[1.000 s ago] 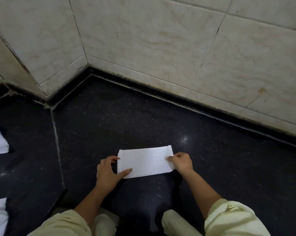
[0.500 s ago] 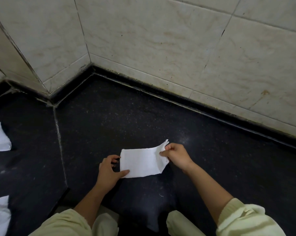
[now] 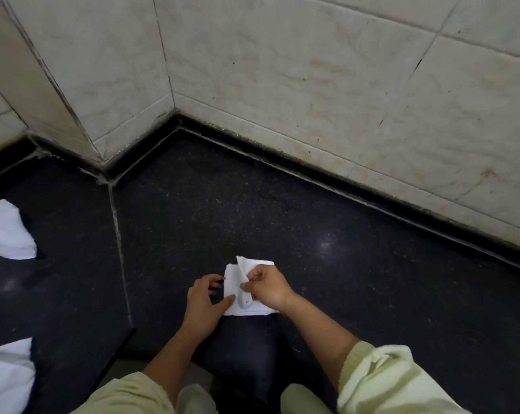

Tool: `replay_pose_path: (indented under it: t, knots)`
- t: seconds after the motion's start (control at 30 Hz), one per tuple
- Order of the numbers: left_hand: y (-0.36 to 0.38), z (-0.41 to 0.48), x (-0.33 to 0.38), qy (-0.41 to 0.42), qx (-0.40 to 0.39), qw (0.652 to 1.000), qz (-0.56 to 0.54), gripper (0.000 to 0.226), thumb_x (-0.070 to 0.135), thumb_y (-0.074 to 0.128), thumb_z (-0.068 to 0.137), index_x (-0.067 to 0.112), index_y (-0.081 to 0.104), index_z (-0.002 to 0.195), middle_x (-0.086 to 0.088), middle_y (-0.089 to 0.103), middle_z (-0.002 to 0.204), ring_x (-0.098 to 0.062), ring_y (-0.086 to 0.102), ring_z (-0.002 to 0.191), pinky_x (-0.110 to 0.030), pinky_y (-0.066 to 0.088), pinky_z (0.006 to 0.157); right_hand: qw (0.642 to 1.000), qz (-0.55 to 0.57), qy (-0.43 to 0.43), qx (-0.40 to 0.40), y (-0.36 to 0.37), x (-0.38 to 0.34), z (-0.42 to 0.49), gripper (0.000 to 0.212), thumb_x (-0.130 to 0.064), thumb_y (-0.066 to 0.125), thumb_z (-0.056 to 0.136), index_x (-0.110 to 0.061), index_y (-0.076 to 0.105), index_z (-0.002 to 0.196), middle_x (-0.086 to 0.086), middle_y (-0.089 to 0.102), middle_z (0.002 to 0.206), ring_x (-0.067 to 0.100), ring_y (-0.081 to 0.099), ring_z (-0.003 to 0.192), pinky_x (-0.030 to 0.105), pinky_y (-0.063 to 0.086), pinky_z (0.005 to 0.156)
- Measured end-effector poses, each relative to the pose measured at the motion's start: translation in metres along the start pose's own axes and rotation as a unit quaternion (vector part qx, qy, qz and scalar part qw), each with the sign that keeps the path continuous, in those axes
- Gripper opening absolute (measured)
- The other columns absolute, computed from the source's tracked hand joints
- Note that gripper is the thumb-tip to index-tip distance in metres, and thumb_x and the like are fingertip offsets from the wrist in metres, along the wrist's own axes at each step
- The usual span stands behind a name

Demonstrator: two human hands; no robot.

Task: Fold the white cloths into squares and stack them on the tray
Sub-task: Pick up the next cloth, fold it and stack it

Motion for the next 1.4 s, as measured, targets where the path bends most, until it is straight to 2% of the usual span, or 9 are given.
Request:
replay_pose_path:
  t: [0.13,0.27,0.5,0.73,0.87,0.97,1.07,1.23,1.4]
  knots:
    - [0.0,0.001,-0.001,0.0,-0.008,1.0,0.017,0.039,0.015,0.069,0.084,0.022,0.054,0.12,0.005,0.048,0.111,-0.013,0.044,0.108,-0.022,0.037,0.085,0.998,-0.055,0.014,0.009,0.013,0.006,0.009,0.026,-0.012,0.062,0.086,-0.019,0.05,0.064,-0.003,0.056,0.073,0.011,0.055,0.078,0.024,0.045,0.072]
    - [0.0,0.001,-0.001,0.004,-0.009,1.0,0.014,0.038,0.015,0.069,0.085,0.023,0.054,0.119,0.006,0.049,0.11,-0.01,0.043,0.106,-0.019,0.036,0.084,0.999,-0.026,0.018,0.018,0.02,0.007,0.012,0.024,-0.014,0.065,0.086,-0.024,0.05,0.071,-0.008,0.057,0.073,0.011,0.058,0.08,0.02,0.044,0.069]
    - [-0.004,0.006,-0.004,-0.016,-0.016,0.999,-0.029,0.032,0.016,0.068,0.086,0.021,0.058,0.117,0.004,0.055,0.11,-0.011,0.052,0.102,-0.012,0.039,0.076,1.0,-0.024,0.01,-0.013,0.031,0.008,0.013,0.02,-0.012,0.066,0.085,-0.02,0.053,0.071,-0.001,0.063,0.069,0.014,0.062,0.066,0.034,0.055,0.08]
    - [-0.008,0.005,-0.002,-0.058,-0.018,0.996,-0.068,0.02,0.015,0.054,0.095,0.02,0.061,0.113,0.002,0.058,0.111,-0.012,0.056,0.101,-0.015,0.042,0.076,1.0,0.02,0.005,-0.015,0.012,0.007,0.01,0.01,-0.012,0.06,0.088,-0.011,0.065,0.078,-0.002,0.065,0.072,0.01,0.061,0.06,0.016,0.045,0.056]
    - [-0.013,0.008,0.0,-0.111,-0.026,0.985,-0.127,0.013,0.02,0.058,0.094,0.018,0.065,0.104,0.003,0.066,0.101,-0.011,0.062,0.095,-0.021,0.048,0.079,0.998,0.054,0.028,0.03,-0.021,0.019,0.008,0.01,-0.007,0.058,0.087,-0.008,0.064,0.079,0.006,0.067,0.076,0.012,0.06,0.06,0.02,0.045,0.053]
    - [-0.024,0.014,-0.002,-0.152,0.036,0.979,-0.132,0.011,0.017,0.057,0.093,0.015,0.067,0.09,-0.004,0.07,0.094,-0.018,0.067,0.087,-0.035,0.056,0.083,0.996,0.058,0.043,0.053,-0.043,0.029,0.002,0.008,-0.005,0.057,0.089,-0.005,0.063,0.083,0.006,0.065,0.075,0.013,0.06,0.061,0.014,0.042,0.046]
    - [-0.03,0.013,-0.001,-0.175,0.097,0.973,-0.117,0.019,0.016,0.057,0.093,0.014,0.065,0.076,-0.007,0.071,0.083,-0.022,0.069,0.078,-0.039,0.058,0.079,0.994,0.05,0.064,0.067,-0.054,0.041,-0.002,0.008,-0.005,0.055,0.089,-0.005,0.063,0.085,0.007,0.067,0.077,0.014,0.06,0.06,0.018,0.044,0.048]
    - [-0.013,0.009,0.002,-0.212,0.044,0.974,-0.068,0.037,0.031,0.059,0.09,-0.002,0.069,0.076,-0.015,0.072,0.078,-0.028,0.07,0.073,-0.043,0.059,0.077,0.991,0.077,0.085,0.074,-0.046,0.056,-0.006,0.007,-0.01,0.06,0.089,-0.007,0.062,0.083,0.007,0.069,0.077,0.014,0.062,0.06,0.021,0.048,0.05]
    - [0.005,0.006,0.016,-0.206,-0.038,0.978,0.016,0.034,0.041,0.068,0.083,0.008,0.063,0.076,-0.009,0.068,0.084,-0.027,0.067,0.084,-0.035,0.055,0.074,0.988,0.108,0.081,0.07,-0.032,0.054,-0.01,0.013,-0.018,0.07,0.085,-0.007,0.061,0.084,0.008,0.067,0.08,0.014,0.06,0.063,0.022,0.044,0.049]
Point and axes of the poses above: each hand's wrist, its own z-axis towards the middle knuckle, its own y-axis out of the palm, x = y × z, the point moved 7 cm from there along z, towards the middle knuckle
